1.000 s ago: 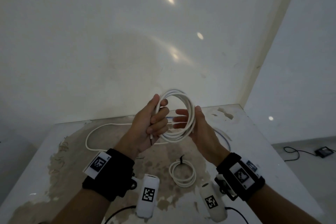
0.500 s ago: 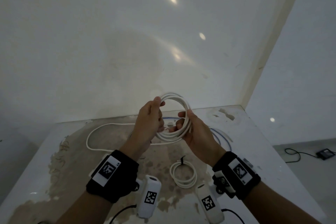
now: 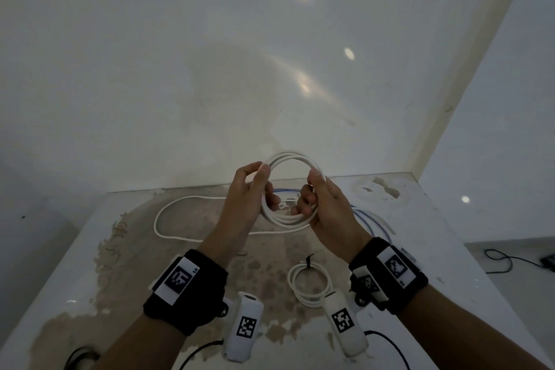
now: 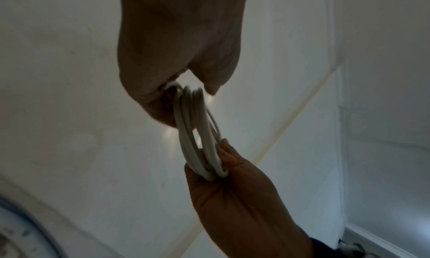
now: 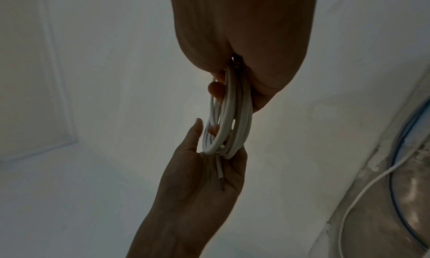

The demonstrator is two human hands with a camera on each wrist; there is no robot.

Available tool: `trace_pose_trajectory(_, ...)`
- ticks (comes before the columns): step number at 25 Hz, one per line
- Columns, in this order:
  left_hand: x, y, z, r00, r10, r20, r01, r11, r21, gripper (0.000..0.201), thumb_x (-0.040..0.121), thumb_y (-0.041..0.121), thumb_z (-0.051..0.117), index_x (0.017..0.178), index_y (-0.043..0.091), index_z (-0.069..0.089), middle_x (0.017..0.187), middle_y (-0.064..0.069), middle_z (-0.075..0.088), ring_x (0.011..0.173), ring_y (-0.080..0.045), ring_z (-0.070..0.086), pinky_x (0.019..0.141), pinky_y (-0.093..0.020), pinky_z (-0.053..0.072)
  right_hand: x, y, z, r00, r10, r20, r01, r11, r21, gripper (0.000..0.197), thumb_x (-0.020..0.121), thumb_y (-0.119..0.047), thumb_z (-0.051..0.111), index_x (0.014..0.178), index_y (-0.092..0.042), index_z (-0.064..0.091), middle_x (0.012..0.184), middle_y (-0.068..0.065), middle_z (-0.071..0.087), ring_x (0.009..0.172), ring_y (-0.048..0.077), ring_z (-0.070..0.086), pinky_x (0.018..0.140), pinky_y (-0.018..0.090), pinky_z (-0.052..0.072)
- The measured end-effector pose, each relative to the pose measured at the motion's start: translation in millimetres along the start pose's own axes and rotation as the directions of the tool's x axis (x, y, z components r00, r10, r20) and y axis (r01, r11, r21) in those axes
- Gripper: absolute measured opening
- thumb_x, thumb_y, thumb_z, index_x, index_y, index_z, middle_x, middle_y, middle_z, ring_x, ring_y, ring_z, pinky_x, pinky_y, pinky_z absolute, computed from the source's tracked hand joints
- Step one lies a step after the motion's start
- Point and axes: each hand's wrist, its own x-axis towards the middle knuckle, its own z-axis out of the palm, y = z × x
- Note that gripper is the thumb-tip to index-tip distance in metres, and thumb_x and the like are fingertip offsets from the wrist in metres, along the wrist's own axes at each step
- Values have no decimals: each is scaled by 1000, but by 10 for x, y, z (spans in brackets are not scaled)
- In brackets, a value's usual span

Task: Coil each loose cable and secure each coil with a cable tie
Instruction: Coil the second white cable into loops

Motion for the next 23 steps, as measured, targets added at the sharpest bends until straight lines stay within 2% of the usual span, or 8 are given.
trace_pose_trajectory(2, -25, -4, 24, 990, -129, 63, 136, 981, -135, 28, 101, 32, 47, 116, 10, 57, 67, 2, 52, 56, -14, 61, 58, -28, 55, 25, 17, -5, 999, 30, -32, -28, 998, 52, 33, 106, -30, 41, 78, -13, 42, 59, -1, 36, 46, 12, 39, 55, 29, 49)
trace_pose_trajectory(4, -26, -10, 30, 987, -152, 58, 161, 962, -223, 28, 102, 31, 45, 110, 7, 59, 60, 5, 42, 47, -10, 47, 52, -26, 50, 15, 71, 6, 996, 84, -30, -82, 995, 65, 30, 106, -30, 41, 82, -12, 45, 60, 0, 41, 47, 13, 45, 53, 26, 49)
trace_pose_trajectory(6, 13, -11, -19, 997, -71, 2, 71, 995, -76, 26, 103, 28, 44, 101, 7, 59, 54, 9, 33, 41, -7, 31, 42, -22, 35, -12, 119, -33, 989, 146, 16, -146, 989, -31, 25, 106, -28, 42, 95, -8, 51, 64, 4, 52, 56, 18, 58, 59, 29, 53)
trace_pose_trajectory(9, 43, 12, -93, 998, 33, 46, -39, 989, 139, 27, 103, 25, 45, 80, 13, 54, 51, 10, 28, 39, -6, 22, 41, -19, 23, -27, 139, -139, 988, 140, 67, -107, 926, -362, 24, 105, -24, 47, 119, -5, 51, 82, 10, 64, 73, 24, 68, 70, 34, 59)
trace_pose_trajectory(15, 44, 16, -155, 995, 46, 89, -65, 972, 227, 32, 102, 24, 45, 72, 20, 55, 51, 10, 27, 40, -8, 21, 44, -21, 22, 42, 75, -197, 999, -39, 17, 42, 812, -582, 29, 106, -40, 35, 119, -20, 51, 101, 12, 64, 77, 22, 68, 61, 34, 58)
trace_pose_trajectory(19, 17, 127, -306, 976, -2, 216, -91, 905, 416, 39, 101, 23, 48, 61, 23, 47, 56, 3, 27, 46, -14, 19, 46, -24, 21, 126, -133, -497, 981, -192, 4, 154, 774, -614, 19, 106, -17, 40, 115, -19, 57, 72, 3, 57, 53, 15, 47, 46, 25, 41)
trace_pose_trajectory(21, 3, 146, -328, 966, -26, 256, -114, 850, 515, 45, 100, 24, 49, 55, 31, 49, 53, 8, 32, 47, -14, 22, 44, -24, 25, 129, -275, -577, 985, -164, 59, 165, 773, -613, 21, 105, -24, 46, 124, -26, 56, 76, 0, 61, 55, 14, 48, 48, 22, 39)
trace_pose_trajectory(23, -2, 146, -329, 954, -75, 290, -90, 851, 517, 41, 100, 22, 49, 60, 27, 46, 53, 9, 31, 47, -13, 22, 44, -23, 24, 120, -346, -581, 977, -99, 187, 205, 654, -728, 30, 102, -37, 49, 131, -34, 51, 94, -6, 63, 72, 10, 60, 59, 14, 46)
